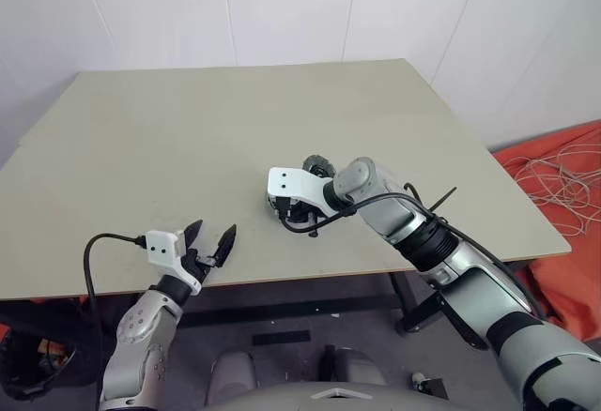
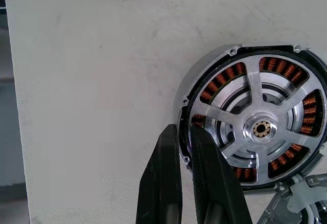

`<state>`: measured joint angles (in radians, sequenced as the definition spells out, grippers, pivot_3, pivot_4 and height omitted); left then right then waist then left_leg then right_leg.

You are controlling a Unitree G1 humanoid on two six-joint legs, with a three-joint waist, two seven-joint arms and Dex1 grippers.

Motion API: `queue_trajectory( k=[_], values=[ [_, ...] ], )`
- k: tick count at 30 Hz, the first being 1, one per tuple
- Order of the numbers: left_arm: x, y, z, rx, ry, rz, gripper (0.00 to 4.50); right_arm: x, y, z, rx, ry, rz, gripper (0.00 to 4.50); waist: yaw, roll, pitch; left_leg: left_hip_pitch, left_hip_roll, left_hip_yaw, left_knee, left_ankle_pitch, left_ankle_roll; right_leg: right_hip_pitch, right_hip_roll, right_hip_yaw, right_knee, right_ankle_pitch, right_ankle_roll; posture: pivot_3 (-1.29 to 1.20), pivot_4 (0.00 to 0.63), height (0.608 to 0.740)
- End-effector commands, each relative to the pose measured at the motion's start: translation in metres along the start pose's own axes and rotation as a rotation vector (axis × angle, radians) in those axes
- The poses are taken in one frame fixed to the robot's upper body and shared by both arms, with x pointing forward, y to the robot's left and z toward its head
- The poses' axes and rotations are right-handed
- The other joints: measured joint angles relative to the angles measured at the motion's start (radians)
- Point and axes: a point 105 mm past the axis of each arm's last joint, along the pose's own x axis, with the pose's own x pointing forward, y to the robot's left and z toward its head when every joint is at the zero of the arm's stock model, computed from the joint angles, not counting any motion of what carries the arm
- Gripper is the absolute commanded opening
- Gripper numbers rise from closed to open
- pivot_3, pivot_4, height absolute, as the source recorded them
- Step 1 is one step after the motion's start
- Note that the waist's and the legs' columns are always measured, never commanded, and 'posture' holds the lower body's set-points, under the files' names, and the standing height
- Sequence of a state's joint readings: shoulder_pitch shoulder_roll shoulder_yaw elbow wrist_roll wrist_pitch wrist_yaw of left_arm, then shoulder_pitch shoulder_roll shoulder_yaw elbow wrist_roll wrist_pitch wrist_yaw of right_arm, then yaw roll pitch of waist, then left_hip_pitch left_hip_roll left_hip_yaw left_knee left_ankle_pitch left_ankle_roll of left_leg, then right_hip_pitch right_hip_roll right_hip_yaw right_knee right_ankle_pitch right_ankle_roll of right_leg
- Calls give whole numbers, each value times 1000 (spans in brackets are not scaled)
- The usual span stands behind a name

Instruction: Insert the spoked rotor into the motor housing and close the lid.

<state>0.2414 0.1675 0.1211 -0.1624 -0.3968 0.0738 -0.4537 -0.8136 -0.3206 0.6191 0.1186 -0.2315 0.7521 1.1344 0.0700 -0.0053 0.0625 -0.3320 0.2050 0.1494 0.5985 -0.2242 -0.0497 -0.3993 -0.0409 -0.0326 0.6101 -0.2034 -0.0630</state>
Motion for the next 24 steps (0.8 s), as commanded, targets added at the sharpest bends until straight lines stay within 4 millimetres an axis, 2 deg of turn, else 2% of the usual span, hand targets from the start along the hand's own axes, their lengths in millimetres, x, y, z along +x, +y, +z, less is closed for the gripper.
queue_trajectory(
  k=[1, 9, 13, 17, 22, 24],
  values=[
    [-1, -1, 11, 13, -40, -12, 4500, -7, -8, 21, 3, -65, -46, 20, -1, 0, 0, 0, 0, 0, 0, 0, 0, 0, 0, 0, 0, 0, 0, 0, 0, 740],
    [-4, -4, 11, 16, -41, -10, 4500, 10, -16, 35, 157, -132, -95, 20, -4, 0, 0, 0, 0, 0, 0, 0, -1, -1, 0, 0, 0, 0, 0, 0, 0, 740],
    [-2, -7, 15, 16, -44, -14, 4500, 12, -22, 48, 216, -190, -121, 20, -7, 0, 0, 0, 0, 0, 0, 1, -1, -1, 0, 0, 1, -2, 3, 0, 0, 740],
    [-2, -10, 16, 14, -42, -17, 4500, 8, -29, 63, 244, -251, -148, 1343, -6, 1, 1, 0, 0, 0, 0, 1, -2, -2, 0, 0, 2, -2, 3, 0, 0, 740],
    [-1, -12, 17, 11, -39, -17, 4500, -1, -27, 78, 232, -310, -140, 3039, -1, 1, 1, 0, 0, 0, -1, 1, -2, -2, 0, 0, 1, -1, 1, 0, 0, 740],
    [-1, -13, 17, 11, -38, -17, 4500, -11, -25, 92, 235, -389, -111, 3039, -1, 1, 1, 0, 0, 0, -1, 1, -1, -2, 0, 0, 1, 0, 0, 0, 0, 740]
  ],
)
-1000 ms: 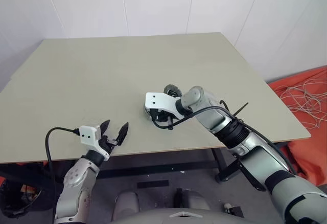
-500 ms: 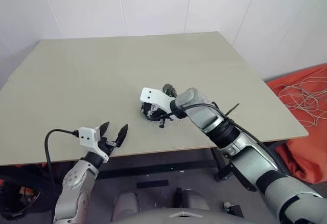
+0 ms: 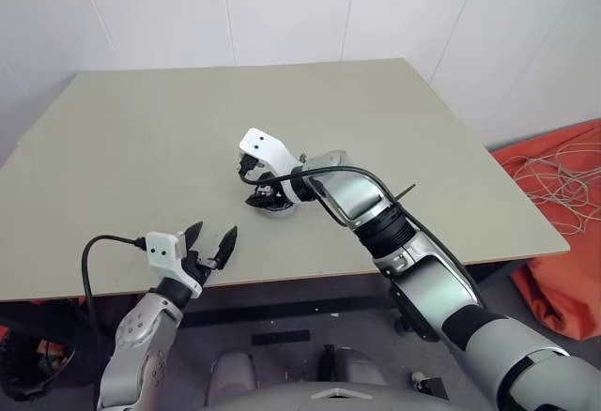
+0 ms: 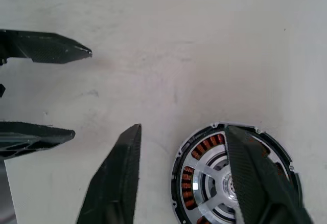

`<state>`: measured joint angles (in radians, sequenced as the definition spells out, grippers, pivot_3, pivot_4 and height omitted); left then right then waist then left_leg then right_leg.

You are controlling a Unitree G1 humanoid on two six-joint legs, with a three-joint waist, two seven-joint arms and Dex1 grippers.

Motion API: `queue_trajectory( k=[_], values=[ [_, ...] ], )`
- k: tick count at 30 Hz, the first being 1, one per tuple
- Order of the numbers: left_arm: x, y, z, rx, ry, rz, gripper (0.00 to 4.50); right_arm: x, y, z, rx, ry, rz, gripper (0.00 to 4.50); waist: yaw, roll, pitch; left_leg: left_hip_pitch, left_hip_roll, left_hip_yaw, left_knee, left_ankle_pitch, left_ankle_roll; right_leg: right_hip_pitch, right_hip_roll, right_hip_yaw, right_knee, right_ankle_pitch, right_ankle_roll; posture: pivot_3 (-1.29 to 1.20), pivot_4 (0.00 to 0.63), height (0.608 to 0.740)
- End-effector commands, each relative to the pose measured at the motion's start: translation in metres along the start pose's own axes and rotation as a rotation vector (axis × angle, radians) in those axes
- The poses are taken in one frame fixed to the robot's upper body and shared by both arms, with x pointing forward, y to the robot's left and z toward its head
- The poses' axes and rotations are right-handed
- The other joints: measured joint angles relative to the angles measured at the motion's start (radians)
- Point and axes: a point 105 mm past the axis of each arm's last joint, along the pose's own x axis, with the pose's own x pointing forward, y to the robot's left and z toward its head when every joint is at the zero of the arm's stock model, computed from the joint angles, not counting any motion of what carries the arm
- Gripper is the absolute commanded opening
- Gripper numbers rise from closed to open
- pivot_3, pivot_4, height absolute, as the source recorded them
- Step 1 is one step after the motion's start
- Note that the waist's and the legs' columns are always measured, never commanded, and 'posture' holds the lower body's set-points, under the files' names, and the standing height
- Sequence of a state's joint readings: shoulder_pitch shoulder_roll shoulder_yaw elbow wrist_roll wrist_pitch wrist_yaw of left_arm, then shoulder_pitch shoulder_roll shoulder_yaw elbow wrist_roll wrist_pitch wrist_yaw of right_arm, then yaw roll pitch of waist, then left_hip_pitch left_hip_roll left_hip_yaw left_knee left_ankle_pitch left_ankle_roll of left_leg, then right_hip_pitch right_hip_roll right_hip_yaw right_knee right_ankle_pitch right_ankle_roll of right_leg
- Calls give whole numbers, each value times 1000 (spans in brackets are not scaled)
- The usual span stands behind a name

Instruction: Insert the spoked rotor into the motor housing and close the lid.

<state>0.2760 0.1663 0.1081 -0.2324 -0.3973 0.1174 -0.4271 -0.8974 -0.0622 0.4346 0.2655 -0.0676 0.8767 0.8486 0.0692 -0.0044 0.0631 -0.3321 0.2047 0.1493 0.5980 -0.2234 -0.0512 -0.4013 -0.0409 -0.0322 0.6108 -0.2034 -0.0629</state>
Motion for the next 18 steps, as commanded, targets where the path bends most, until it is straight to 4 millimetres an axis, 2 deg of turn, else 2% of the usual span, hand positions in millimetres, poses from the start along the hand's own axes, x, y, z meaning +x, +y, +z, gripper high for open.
queue_trajectory(
  k=[1, 5, 6, 9, 11, 15, 16, 18],
  values=[
    [3, -7, 15, 14, -52, -22, 4500, -21, 5, 46, -23, -193, 38, 3039, -1, 0, 0, 0, 0, 0, 0, 0, 0, 0, 0, 0, 0, 0, 0, 0, 0, 740],
    [4, -9, 15, 13, -50, -24, 4500, -38, 1, 79, -13, -386, 33, 3039, -1, 0, 0, 0, 0, 0, 0, 0, 0, 0, 0, 0, 0, -3, 5, 0, 0, 740],
    [4, -9, 15, 13, -50, -24, 4500, -46, -9, 89, -34, -450, -30, 3039, -1, 0, 0, 1, 0, 0, 0, 0, 0, 0, 0, 0, 1, -3, 5, 0, 0, 740],
    [5, -10, 17, 12, -50, -25, 4500, -62, -41, 99, -143, -513, -247, 2342, 0, 0, 0, 1, 0, 0, 0, 0, -1, 0, 0, 1, 1, -3, 6, 0, 0, 740],
    [5, -10, 18, 12, -49, -25, 4500, -68, -61, 92, -227, -478, -371, 1708, 2, -1, 0, 1, 0, 0, 0, 0, -1, 0, 0, 0, 1, -3, 6, 0, 0, 740],
    [6, -10, 19, 13, -49, -24, 4500, -76, -95, 62, -321, -331, -517, 254, 0, -1, 0, 0, -1, 0, 0, 0, -1, 1, 0, 1, 0, -3, 6, 0, 0, 740],
    [6, -9, 19, 13, -48, -23, 4500, -80, -104, 50, -340, -279, -554, 51, -1, 0, 0, 0, -1, 0, 0, 0, -1, 0, 0, 1, 0, -3, 6, 0, 0, 740],
    [6, -8, 19, 15, -47, -23, 4500, -87, -121, 27, -395, -162, -605, 51, -1, 0, 0, -1, 0, 0, 0, 1, -1, -1, 0, 0, 1, -1, 3, 0, 0, 740]
  ],
)
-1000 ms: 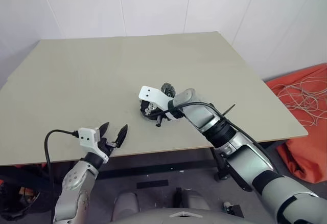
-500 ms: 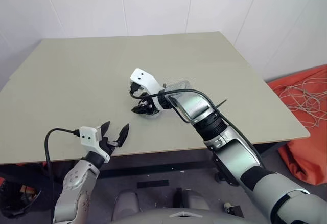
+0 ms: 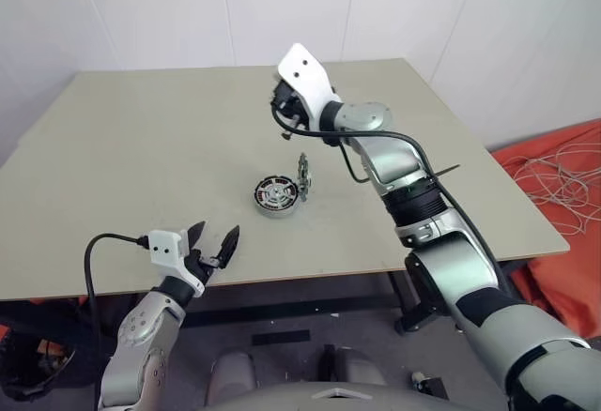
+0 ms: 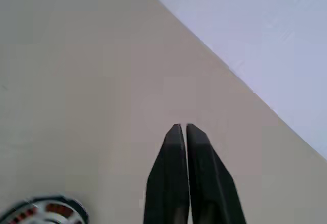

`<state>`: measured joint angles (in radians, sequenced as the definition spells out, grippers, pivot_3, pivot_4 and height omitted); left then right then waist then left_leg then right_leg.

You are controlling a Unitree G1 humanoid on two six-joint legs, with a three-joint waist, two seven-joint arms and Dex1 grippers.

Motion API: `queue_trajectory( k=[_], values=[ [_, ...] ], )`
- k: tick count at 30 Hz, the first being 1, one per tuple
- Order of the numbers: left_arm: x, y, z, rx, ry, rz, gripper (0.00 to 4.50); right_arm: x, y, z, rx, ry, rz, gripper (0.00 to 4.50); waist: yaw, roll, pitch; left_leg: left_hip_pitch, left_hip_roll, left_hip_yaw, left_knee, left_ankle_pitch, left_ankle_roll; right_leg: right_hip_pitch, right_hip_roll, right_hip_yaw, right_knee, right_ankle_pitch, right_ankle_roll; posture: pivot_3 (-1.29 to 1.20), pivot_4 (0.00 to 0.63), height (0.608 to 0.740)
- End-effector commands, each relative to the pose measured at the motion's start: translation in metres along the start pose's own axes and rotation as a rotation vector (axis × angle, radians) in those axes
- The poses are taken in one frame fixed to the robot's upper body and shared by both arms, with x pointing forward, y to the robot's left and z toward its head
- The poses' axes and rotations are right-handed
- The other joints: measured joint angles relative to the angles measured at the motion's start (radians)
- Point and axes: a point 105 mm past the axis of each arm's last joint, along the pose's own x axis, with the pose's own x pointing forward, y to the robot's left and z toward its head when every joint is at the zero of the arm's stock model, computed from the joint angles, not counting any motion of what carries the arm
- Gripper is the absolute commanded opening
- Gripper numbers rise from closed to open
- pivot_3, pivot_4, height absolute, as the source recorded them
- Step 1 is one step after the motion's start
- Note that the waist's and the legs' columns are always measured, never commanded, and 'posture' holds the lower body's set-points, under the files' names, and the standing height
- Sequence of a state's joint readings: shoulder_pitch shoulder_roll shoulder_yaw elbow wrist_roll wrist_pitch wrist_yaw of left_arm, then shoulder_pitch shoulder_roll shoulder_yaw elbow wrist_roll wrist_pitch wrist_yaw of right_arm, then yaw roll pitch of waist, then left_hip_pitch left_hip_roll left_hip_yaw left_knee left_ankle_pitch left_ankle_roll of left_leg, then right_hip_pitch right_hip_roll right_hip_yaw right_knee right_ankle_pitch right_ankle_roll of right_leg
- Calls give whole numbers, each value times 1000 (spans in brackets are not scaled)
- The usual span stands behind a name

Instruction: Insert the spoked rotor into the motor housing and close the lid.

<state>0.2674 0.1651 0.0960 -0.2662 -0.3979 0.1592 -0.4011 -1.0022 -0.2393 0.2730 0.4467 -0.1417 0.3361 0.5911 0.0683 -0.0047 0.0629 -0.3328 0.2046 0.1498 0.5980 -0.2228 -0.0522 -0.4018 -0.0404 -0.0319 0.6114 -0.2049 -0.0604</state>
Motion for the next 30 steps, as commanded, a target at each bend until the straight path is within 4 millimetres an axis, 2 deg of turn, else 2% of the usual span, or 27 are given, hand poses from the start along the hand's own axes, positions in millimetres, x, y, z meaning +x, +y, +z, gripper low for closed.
queue_trajectory(
  k=[1, 4, 7, 9, 12, 20, 26, 30],
  values=[
    [2, -2, 15, 21, -52, -21, 4500, -10, -19, -26, -173, 105, -40, 51, 0, 0, 0, 0, 0, 0, 0, 0, 0, 0, 0, 0, 0, 1, -2, 0, 0, 740],
    [1, -1, 14, 27, -49, -24, 4500, -24, -22, -58, -273, 223, 20, 51, 0, 0, 0, -1, 0, 0, 0, 0, 1, 0, 0, 0, 0, 2, -3, 0, 0, 740],
    [1, -1, 13, 33, -43, -35, 4500, -42, -4, -84, -310, 291, 189, 51, 0, 0, 0, -1, 0, 0, 0, -1, 2, 0, 0, 0, -1, 2, -3, 0, 0, 740],
    [1, -1, 12, 38, -39, -45, 4500, -50, 9, -89, -283, 293, 280, 51, -1, 0, 0, -1, 0, 1, 0, -1, 2, 0, 0, 0, -1, 2, -3, 0, 0, 740],
    [1, -4, 11, 40, -32, -60, 4500, -54, 27, -79, -187, 219, 343, 51, -9, 1, 0, -1, 0, 1, 0, -1, 2, -1, 1, 0, -1, 2, -3, 0, 0, 740],
    [4, -8, 12, 41, -28, -76, 4500, -43, 41, -52, -13, 79, 277, 51, -20, 0, 0, 0, 0, 1, 2, -1, 2, 1, 0, 0, 1, -2, 3, 0, 0, 740],
    [4, -5, 14, 44, -26, -76, 4500, -48, 65, -39, 58, 33, 399, 51, -16, 0, 0, -1, 0, 0, 2, -1, 2, 1, 0, 0, 0, 2, -3, 0, 0, 740],
    [3, -2, 14, 44, -22, -73, 4500, -46, 71, -31, 110, 10, 424, 51, -20, 0, 0, 0, 0, 0, 2, -1, 2, 1, 0, 0, 0, 1, -3, 0, 0, 740]
  ],
)
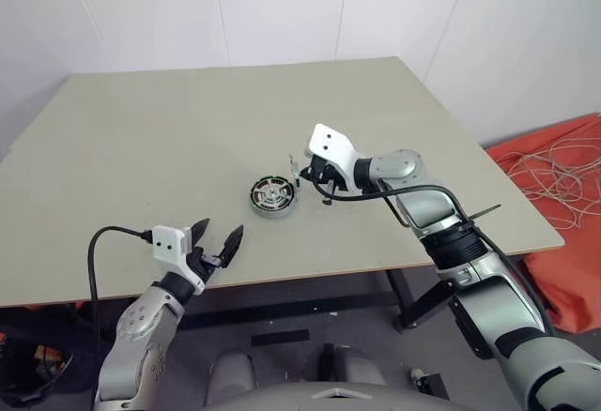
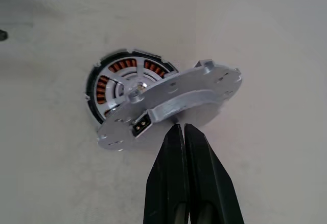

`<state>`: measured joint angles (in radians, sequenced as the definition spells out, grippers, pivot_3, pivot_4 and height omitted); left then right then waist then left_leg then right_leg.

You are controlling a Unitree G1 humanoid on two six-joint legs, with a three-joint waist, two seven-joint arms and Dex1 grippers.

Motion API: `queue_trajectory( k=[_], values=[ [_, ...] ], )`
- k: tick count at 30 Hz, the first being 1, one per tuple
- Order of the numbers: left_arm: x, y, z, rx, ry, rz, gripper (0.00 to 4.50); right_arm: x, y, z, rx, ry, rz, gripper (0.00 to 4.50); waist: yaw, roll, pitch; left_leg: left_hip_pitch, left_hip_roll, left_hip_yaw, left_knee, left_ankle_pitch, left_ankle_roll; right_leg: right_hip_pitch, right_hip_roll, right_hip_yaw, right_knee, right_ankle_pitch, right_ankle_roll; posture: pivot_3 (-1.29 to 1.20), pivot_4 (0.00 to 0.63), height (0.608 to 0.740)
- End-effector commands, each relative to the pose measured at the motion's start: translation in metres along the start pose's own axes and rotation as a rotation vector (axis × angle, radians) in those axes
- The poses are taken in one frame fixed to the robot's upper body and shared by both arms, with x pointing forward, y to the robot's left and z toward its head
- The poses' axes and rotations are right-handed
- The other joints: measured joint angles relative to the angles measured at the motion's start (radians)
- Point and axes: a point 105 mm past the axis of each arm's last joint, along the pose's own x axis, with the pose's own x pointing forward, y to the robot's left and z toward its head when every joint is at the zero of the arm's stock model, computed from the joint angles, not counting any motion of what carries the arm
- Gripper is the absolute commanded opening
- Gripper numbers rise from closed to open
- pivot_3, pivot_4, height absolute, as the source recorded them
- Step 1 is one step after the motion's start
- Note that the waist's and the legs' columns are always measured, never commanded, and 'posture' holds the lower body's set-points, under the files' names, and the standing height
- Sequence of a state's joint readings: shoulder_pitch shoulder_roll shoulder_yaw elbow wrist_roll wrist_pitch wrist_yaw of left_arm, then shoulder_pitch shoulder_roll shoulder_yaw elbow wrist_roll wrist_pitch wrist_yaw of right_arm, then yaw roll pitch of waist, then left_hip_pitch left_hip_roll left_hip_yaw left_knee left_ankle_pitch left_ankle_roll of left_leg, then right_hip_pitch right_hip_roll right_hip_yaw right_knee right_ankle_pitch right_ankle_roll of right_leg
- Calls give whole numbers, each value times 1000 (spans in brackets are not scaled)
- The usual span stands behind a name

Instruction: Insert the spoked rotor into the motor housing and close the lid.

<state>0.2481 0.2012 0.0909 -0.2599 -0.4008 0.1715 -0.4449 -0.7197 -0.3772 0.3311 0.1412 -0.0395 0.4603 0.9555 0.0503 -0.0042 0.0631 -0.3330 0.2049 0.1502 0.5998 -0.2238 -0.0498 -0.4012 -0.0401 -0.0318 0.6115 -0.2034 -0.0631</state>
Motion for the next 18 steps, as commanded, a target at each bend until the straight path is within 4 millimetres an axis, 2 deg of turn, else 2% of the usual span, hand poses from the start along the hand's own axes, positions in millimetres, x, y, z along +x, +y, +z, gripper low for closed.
queue_trajectory(
  k=[1, 3, 10, 18],
  values=[
    [-1, 2, 11, 17, -37, -12, 4500, 0, 2, 21, 1, -72, 6, 51, -3, 0, 0, 0, 0, 0, 0, 0, 0, 0, 0, 0, 0, 0, 1, 0, 0, 740],
    [-2, 3, 10, 17, -35, -11, 4500, 6, 4, 22, 20, -80, 8, 51, -5, 0, 0, 0, 0, 0, 0, 0, 0, 0, 0, 0, 0, -3, 5, 0, 0, 740],
    [-5, 3, 4, 17, -30, -12, 4500, 38, 18, 19, 123, -108, 13, 51, -6, 0, 0, 0, 0, 0, 0, 0, -1, 0, 0, 0, 1, -3, 5, 0, 0, 740],
    [-7, 1, 2, 18, -31, -8, 4500, 62, 28, -5, 196, -63, 4, 51, -5, 0, 0, 0, 0, 0, 0, 0, 0, 0, -1, 0, 0, -2, 3, 0, 0, 740]
  ],
)
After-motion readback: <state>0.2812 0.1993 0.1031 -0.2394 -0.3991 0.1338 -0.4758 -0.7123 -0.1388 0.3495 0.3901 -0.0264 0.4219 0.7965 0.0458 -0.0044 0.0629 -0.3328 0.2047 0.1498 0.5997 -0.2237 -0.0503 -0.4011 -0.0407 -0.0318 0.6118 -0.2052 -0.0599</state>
